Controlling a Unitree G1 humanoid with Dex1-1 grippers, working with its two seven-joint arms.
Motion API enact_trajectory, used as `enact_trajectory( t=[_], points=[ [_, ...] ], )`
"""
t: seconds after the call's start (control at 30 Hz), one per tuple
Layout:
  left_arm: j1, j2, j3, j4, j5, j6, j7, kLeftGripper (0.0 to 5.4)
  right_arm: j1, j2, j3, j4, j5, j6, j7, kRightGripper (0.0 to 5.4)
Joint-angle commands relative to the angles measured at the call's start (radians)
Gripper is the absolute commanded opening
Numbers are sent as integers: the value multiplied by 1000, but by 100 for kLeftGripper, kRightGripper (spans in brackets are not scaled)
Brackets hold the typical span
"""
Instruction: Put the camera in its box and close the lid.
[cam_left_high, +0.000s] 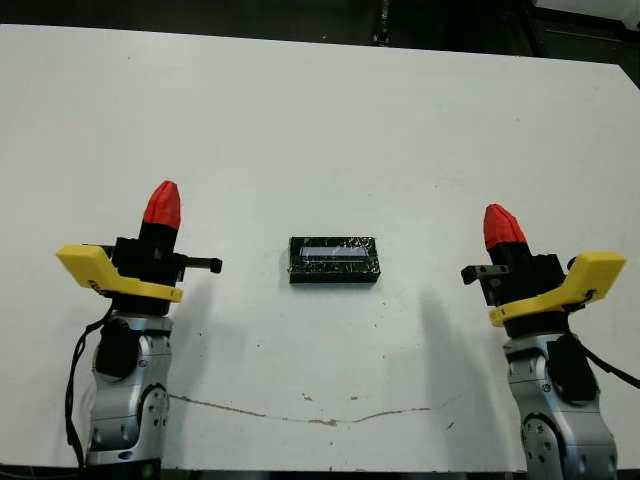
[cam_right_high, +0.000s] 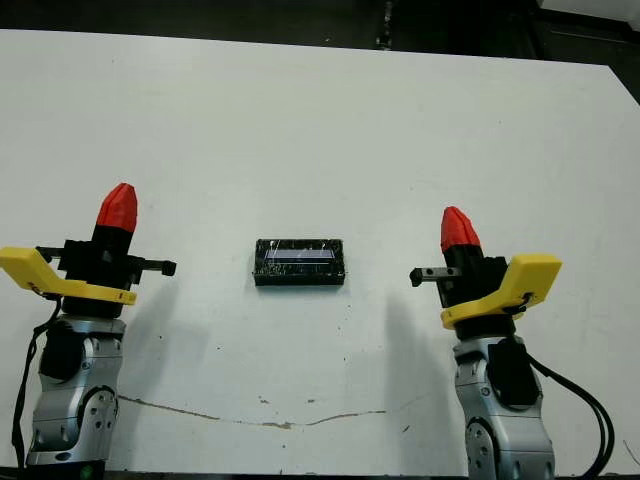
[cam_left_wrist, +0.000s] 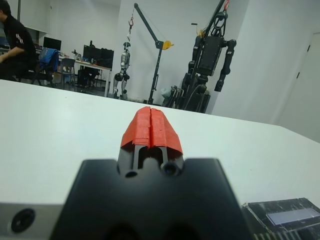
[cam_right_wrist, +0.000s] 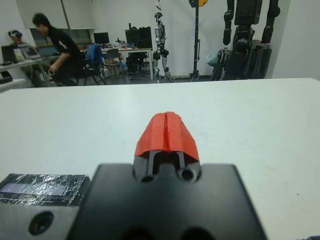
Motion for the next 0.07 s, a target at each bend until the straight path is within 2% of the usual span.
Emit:
enact_trajectory(
  t=[0.03, 0.07],
  points=[
    [12, 6, -11, -13, 4, 29, 12, 2, 16, -2, 8, 3, -50, -13, -17, 0],
    [12, 7, -13, -17, 4, 34, 14, 2, 15, -2, 9, 2, -58, -12, -18, 0]
  ],
)
